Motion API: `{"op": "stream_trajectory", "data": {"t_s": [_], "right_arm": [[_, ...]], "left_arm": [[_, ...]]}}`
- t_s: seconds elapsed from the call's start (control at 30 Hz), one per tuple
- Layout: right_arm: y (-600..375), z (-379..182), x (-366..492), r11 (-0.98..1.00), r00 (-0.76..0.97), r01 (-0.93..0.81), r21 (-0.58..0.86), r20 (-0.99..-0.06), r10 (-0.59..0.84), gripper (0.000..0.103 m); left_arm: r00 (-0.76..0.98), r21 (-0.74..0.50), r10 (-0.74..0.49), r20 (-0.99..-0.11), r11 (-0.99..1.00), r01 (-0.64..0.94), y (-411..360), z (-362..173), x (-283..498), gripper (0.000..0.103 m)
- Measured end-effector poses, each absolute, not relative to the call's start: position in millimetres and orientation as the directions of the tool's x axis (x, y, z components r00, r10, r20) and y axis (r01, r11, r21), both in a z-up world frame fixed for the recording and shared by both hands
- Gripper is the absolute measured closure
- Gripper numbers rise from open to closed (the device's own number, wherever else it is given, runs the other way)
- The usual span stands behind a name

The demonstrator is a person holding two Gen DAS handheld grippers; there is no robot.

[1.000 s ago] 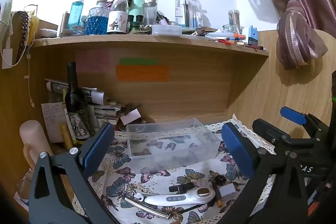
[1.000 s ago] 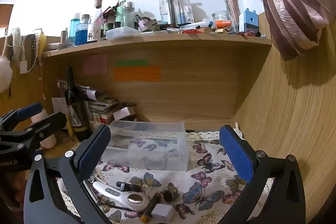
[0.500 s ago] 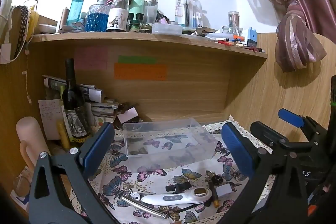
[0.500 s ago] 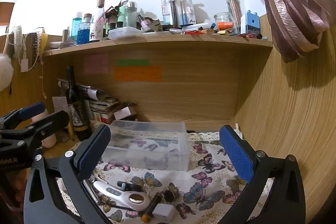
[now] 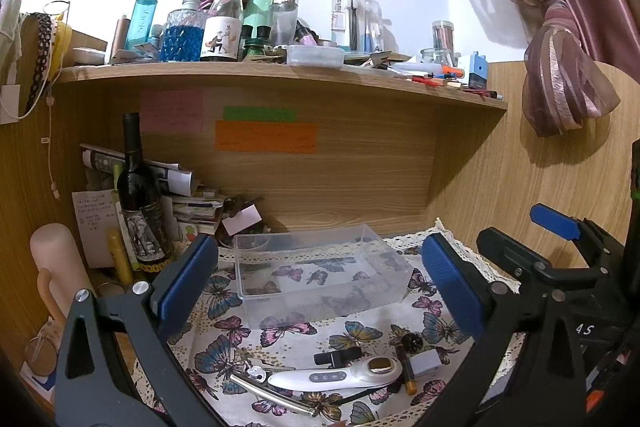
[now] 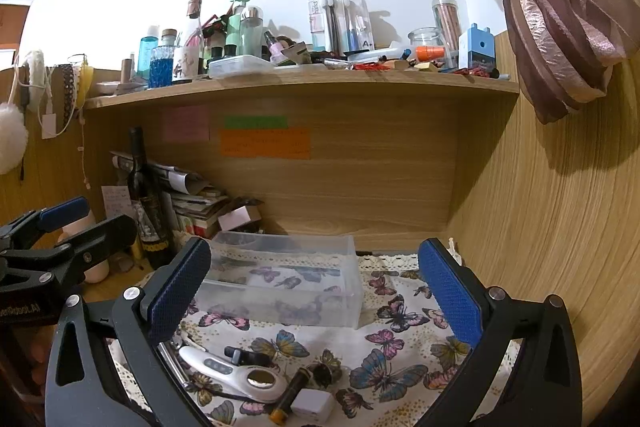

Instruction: Organize rigid objects

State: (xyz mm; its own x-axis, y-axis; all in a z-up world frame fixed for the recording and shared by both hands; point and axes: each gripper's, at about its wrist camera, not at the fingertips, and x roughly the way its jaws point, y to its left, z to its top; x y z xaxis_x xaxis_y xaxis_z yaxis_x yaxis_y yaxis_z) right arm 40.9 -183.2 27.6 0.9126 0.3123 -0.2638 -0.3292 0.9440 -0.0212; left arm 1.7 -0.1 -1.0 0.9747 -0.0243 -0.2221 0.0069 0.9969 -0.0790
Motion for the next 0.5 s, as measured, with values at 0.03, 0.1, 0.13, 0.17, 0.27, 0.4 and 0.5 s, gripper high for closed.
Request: {"op": "stream_trajectory", "data": {"t_s": [0.03, 0.1, 0.13, 0.17, 0.27, 0.4, 0.5], "right_arm": [[-183.3, 27.8, 40.7, 0.944, 0.913, -0.329, -0.021, -0.263, 0.313, 0.000], [-183.7, 28.5, 40.7, 0.944, 0.912, -0.330, -0.019, -0.263, 0.314, 0.000], [-183.4, 28.3, 40.7, 0.944, 0.913, -0.330, -0.020, -0.263, 0.313, 0.000], [-182.9, 28.5, 40.6, 0.944, 0.913, -0.329, -0.021, -0.263, 0.312, 0.000], [-183.0, 28.3, 40.4, 0.944, 0.913, -0.329, -0.020, -0.263, 0.313, 0.000], [-182.9, 28.9, 40.0, 0.944, 0.913, -0.329, -0.021, -0.262, 0.312, 0.000], [-182.7, 28.7, 40.2, 0.944, 0.913, -0.329, -0.021, -0.263, 0.312, 0.000]], "left_arm": [[0.975, -0.078, -0.023, -0.222, 0.997, 0.006, -0.1, -0.7, 1.8, 0.000], [0.975, -0.079, -0.025, -0.222, 0.997, 0.007, 0.5, 0.0, 1.9, 0.000], [0.974, -0.081, -0.026, -0.223, 0.997, 0.008, 0.6, 0.3, 2.1, 0.000], [0.974, -0.080, -0.027, -0.223, 0.997, 0.009, 0.4, 0.4, 2.3, 0.000], [0.974, -0.078, -0.025, -0.223, 0.997, 0.007, 0.0, 0.2, 2.1, 0.000], [0.975, -0.079, -0.024, -0.222, 0.997, 0.007, -0.5, 0.3, 1.9, 0.000], [0.976, -0.072, -0.024, -0.217, 0.997, 0.009, -4.2, 3.0, 0.4, 0.000]]}}
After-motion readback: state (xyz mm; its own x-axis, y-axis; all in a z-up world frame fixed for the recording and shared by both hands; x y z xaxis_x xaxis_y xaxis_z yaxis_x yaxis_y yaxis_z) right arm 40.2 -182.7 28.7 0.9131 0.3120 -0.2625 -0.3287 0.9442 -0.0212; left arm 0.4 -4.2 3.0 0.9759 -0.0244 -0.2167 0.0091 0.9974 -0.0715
